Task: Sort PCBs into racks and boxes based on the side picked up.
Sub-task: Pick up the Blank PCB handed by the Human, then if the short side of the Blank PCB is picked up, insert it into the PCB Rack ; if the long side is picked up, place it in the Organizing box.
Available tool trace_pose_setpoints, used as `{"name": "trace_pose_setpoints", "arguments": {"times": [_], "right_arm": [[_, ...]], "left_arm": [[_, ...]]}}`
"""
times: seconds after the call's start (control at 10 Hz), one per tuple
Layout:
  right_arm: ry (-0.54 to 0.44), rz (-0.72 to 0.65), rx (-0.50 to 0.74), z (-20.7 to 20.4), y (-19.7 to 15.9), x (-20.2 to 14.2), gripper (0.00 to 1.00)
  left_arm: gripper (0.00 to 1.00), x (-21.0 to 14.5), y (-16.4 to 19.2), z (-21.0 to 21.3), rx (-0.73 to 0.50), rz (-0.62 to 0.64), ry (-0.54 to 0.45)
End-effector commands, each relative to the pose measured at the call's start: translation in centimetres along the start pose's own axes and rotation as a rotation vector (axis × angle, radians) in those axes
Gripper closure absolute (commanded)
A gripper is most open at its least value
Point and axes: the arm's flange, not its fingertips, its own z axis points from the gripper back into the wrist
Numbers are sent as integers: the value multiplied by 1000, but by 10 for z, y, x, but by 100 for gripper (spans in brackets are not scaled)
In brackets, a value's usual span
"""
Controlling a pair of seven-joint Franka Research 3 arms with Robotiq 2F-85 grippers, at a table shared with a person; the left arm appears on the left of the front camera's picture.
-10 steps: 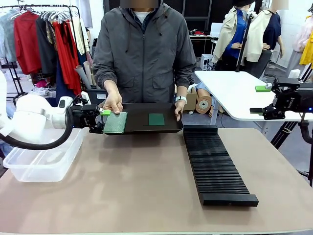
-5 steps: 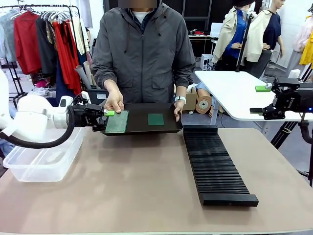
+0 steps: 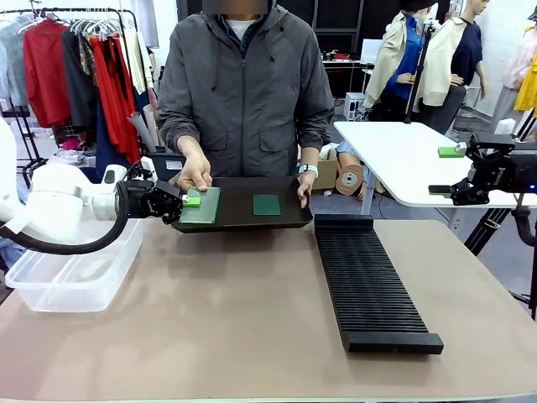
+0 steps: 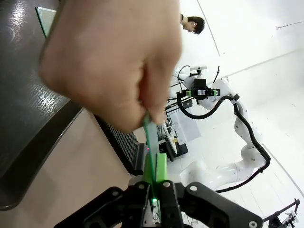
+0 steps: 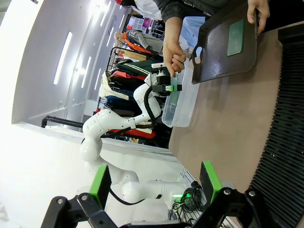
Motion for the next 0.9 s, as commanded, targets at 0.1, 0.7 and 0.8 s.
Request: {"name": "trace_pose_setpoints", "arguments": {"times": [0.1,0.7,0.8], "right_arm": [[13,-2,-1,2,3,0,0],[13,-2,-1,2,3,0,0],[13,-2,-1,2,3,0,0]], "left_arm": [[100,5,-1,-3,-19,21,-3],[100,0,1,0,-1,14,1],[100,0,1,0,-1,14,1]]}}
